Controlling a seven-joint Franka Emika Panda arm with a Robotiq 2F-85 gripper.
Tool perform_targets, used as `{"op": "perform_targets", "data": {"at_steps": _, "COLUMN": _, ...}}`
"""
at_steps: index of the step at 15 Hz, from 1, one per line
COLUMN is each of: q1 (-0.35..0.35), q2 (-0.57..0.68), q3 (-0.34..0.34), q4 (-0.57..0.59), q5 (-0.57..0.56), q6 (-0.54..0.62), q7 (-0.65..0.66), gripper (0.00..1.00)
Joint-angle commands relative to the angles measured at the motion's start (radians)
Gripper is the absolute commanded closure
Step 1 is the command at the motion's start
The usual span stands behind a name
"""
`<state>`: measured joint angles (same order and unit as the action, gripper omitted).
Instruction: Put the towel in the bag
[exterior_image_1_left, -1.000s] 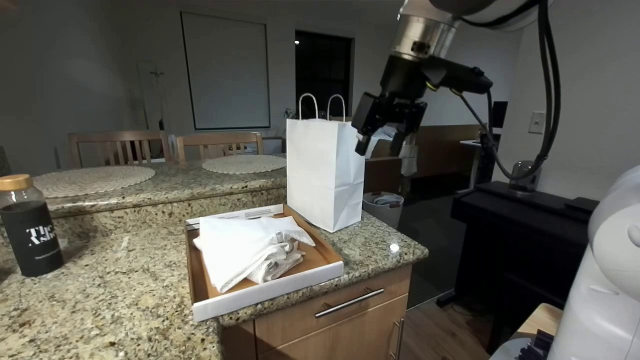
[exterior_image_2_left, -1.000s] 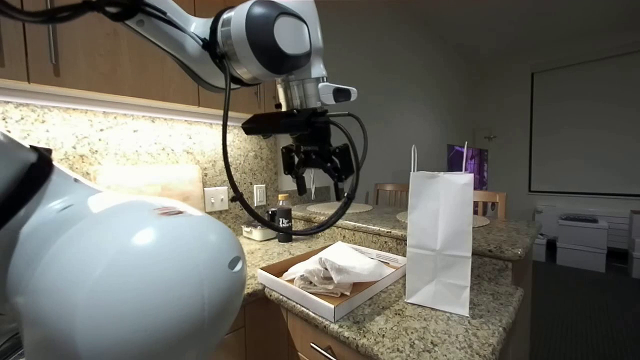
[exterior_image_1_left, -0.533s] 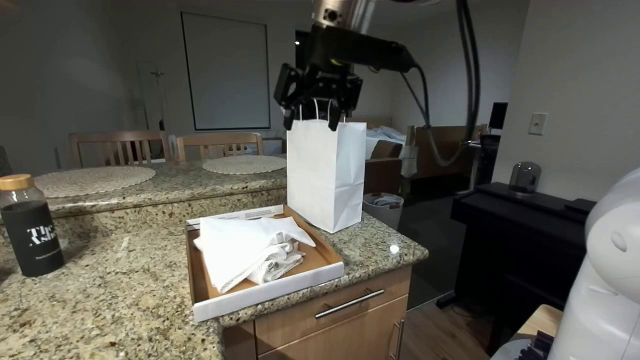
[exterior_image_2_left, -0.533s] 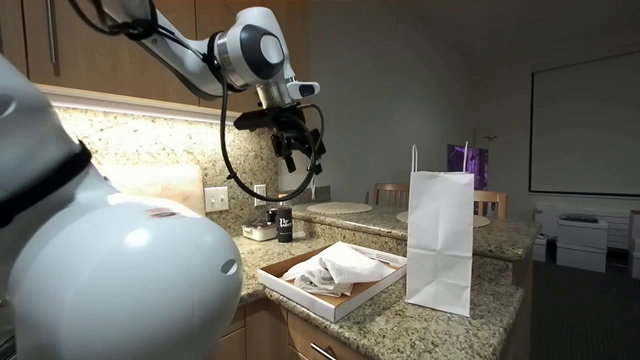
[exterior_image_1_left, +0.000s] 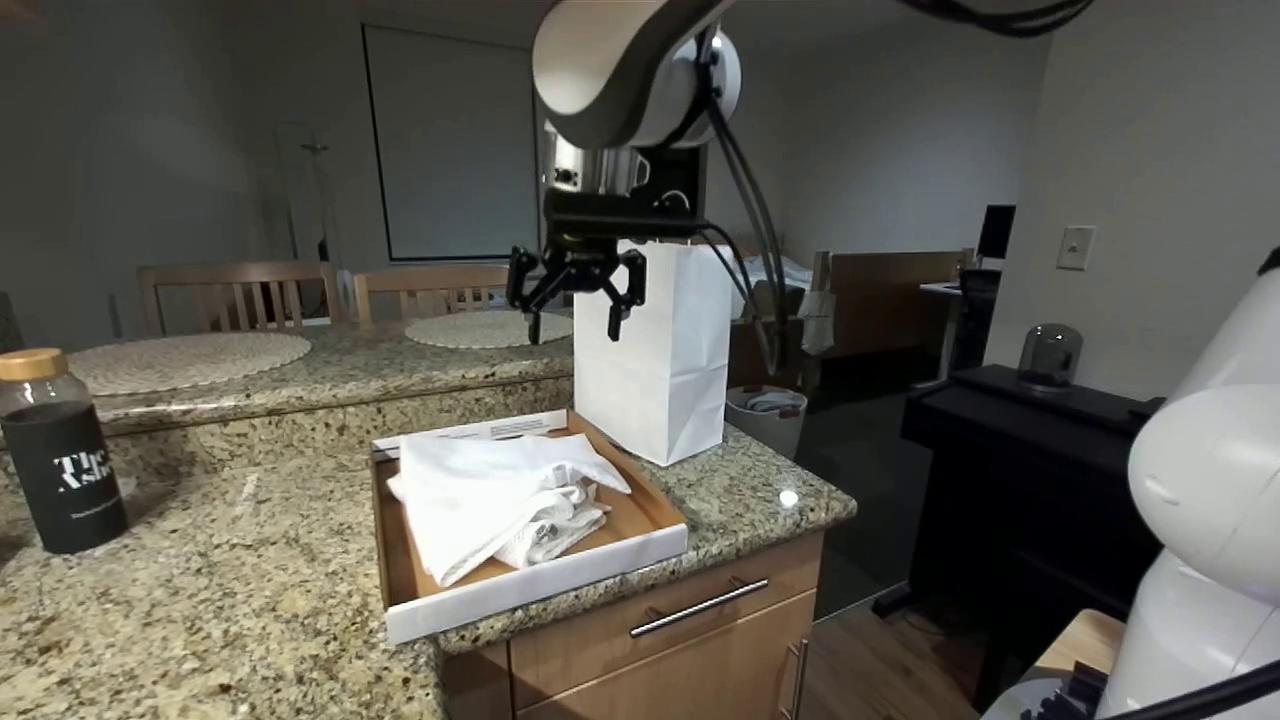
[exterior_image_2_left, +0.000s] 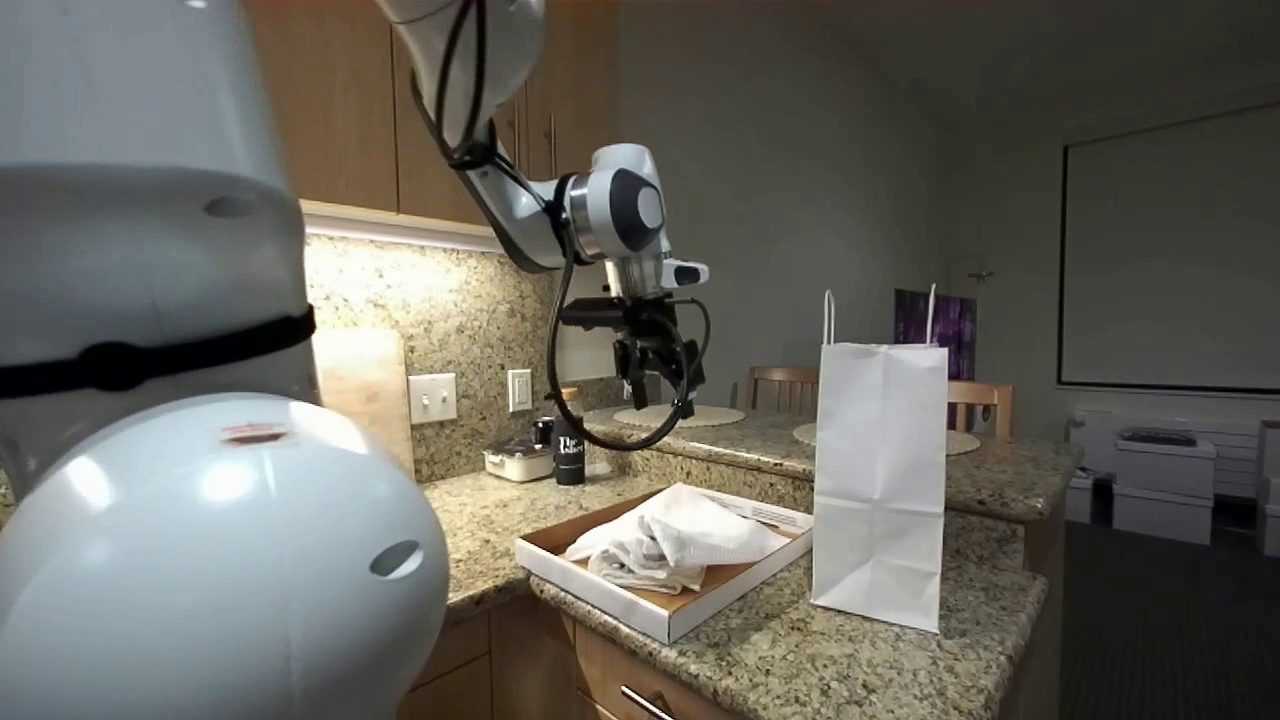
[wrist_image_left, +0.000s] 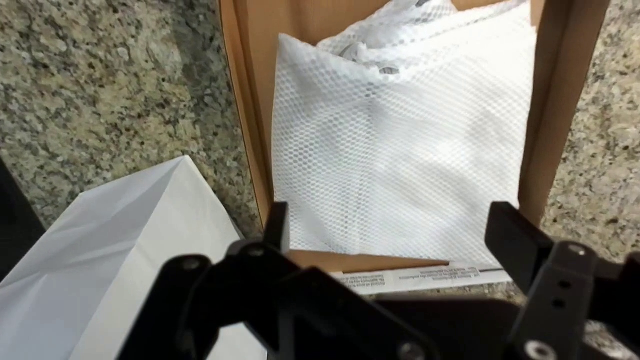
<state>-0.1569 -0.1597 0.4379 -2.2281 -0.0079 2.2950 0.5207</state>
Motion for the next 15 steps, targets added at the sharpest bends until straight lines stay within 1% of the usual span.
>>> {"op": "perform_targets", "data": {"at_steps": 1, "q1": 0.113, "q2": 0.241, "q3": -0.1, "q4": 0.138, "q5": -0.049, "q6": -0.023, "q7": 0.059, "gripper": 0.0}}
{"op": "perform_targets", "data": {"at_steps": 3, "q1": 0.178, "q2": 0.307, "q3": -0.161, "q4": 0.195, "q5": -0.036, "q6": -0.054, "q7": 0.058, "gripper": 0.0}}
{"op": "perform_targets", "data": {"at_steps": 5, "q1": 0.229, "q2": 0.294, "q3": -0.213, "q4": 0.227, "q5": -0.017, "q6": -0.088, "q7": 0.06, "gripper": 0.0}}
{"op": "perform_targets", "data": {"at_steps": 6, "q1": 0.242, "q2": 0.304, "q3": -0.232, "q4": 0.183, "q5": -0.01, "q6": -0.028, "q7": 0.014, "gripper": 0.0}}
{"op": "perform_targets", "data": {"at_steps": 7, "q1": 0.256, "q2": 0.313, "q3": -0.245, "q4": 0.208, "q5": -0.011, "q6": -0.044, "q7": 0.02, "gripper": 0.0}}
{"op": "perform_targets", "data": {"at_steps": 9, "q1": 0.264, "q2": 0.311, "q3": -0.251, "q4": 0.233, "q5": -0.012, "q6": -0.068, "q7": 0.027, "gripper": 0.0}}
{"op": "perform_targets", "data": {"at_steps": 10, "q1": 0.254, "q2": 0.368, "q3": -0.253, "q4": 0.267, "q5": 0.05, "q6": -0.093, "q7": -0.03, "gripper": 0.0}}
{"op": "perform_targets", "data": {"at_steps": 12, "q1": 0.258, "q2": 0.411, "q3": -0.268, "q4": 0.265, "q5": 0.116, "q6": -0.093, "q7": -0.08, "gripper": 0.0}}
{"op": "perform_targets", "data": {"at_steps": 15, "q1": 0.262, "q2": 0.483, "q3": -0.291, "q4": 0.28, "q5": 0.17, "q6": -0.1, "q7": -0.117, "gripper": 0.0}}
